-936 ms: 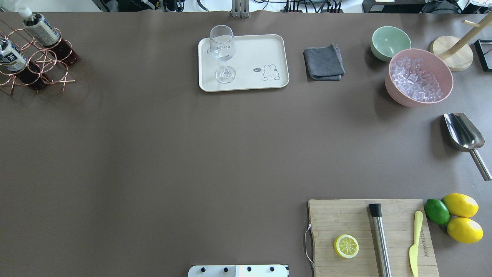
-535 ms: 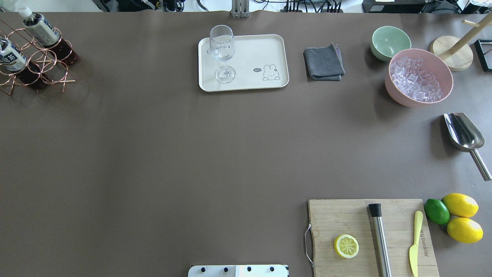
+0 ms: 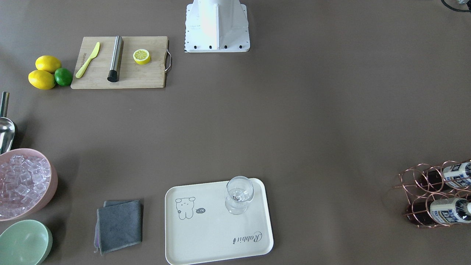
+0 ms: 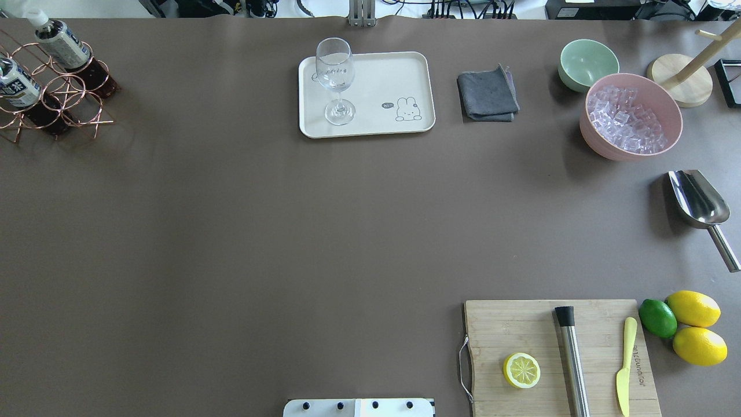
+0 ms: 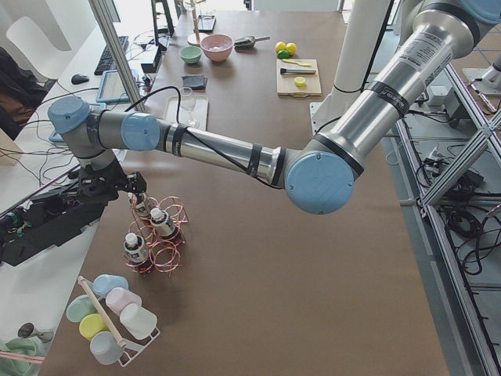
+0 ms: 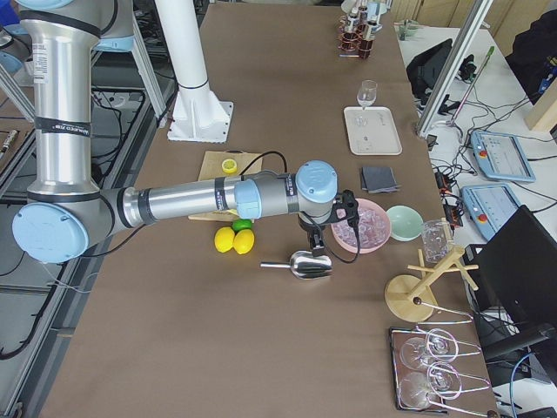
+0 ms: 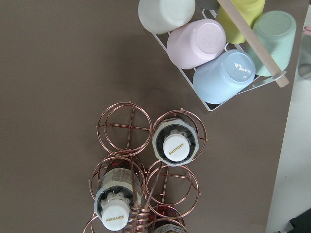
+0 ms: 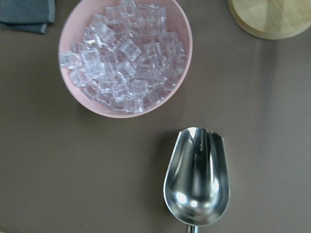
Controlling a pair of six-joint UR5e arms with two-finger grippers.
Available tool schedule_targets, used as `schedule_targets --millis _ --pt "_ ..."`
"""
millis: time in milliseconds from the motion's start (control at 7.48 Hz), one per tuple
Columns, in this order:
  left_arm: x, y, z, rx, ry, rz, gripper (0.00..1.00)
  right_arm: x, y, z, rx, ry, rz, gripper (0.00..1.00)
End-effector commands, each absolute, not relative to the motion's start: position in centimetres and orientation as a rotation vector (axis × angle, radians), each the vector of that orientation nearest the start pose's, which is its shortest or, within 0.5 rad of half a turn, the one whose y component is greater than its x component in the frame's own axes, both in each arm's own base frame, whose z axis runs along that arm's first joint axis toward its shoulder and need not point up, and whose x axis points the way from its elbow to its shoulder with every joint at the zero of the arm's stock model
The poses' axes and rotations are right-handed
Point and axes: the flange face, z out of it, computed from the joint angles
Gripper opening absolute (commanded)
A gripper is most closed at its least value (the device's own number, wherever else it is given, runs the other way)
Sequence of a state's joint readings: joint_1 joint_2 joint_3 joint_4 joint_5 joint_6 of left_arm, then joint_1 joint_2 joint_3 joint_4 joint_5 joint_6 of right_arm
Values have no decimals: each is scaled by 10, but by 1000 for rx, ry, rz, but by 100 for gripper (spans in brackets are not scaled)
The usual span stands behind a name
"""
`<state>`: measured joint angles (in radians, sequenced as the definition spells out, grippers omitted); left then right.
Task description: Take tea from basket to plate
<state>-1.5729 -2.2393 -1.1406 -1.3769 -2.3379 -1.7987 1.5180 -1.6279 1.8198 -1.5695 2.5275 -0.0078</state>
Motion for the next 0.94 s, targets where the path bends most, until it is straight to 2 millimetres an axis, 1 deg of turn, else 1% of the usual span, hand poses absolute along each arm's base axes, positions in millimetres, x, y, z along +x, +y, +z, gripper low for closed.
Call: schedule_targets --millis 0,134,267,401,535,668,802 --pt "-54 -745 474 -664 573 -1680 97 -1 -502 447 312 -1097 -311 99" --pt "-51 -745 474 -667 571 -1683 96 -34 -515 421 402 -1109 -432 99" --pt "-51 -744 476 -669 572 -1684 91 -53 -519 418 440 -1120 -471 99" --pt "-46 -745 474 -669 574 -1691 85 -73 -519 400 466 -1150 -469 99" --pt "-41 -740 470 -681 588 -1696 84 -94 -518 373 501 -1183 -462 99" --pt "-38 -733 469 -692 606 -1686 80 -116 -519 349 576 -1183 -481 99" --pt "-30 -731 467 -694 608 -1674 67 -139 -518 322 687 -1179 -509 99"
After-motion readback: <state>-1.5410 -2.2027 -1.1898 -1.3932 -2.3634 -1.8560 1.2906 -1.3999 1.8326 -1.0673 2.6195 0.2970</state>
